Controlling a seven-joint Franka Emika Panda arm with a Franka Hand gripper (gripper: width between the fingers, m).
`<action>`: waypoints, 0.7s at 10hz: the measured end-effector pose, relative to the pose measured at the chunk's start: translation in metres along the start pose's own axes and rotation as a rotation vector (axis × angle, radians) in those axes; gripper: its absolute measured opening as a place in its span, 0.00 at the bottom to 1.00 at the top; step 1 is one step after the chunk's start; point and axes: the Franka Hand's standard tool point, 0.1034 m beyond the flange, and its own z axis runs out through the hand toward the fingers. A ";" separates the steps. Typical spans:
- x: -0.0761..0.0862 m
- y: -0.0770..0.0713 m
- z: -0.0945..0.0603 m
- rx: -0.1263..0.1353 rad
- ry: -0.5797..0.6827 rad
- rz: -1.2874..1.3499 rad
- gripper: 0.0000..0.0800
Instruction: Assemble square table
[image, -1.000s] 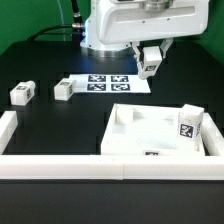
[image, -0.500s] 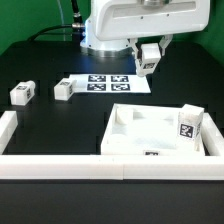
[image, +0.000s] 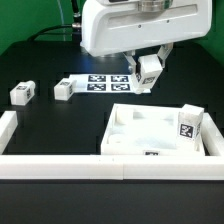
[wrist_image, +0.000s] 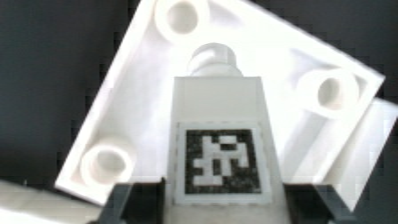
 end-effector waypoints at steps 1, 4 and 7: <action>0.006 0.003 -0.005 -0.003 0.010 -0.022 0.36; 0.011 0.006 -0.003 -0.018 0.049 -0.020 0.36; 0.018 0.027 0.002 -0.050 0.283 0.029 0.36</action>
Offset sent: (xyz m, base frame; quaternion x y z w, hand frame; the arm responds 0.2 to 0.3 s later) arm 0.0000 0.0000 0.0000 0.0000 0.0000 0.0000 1.0000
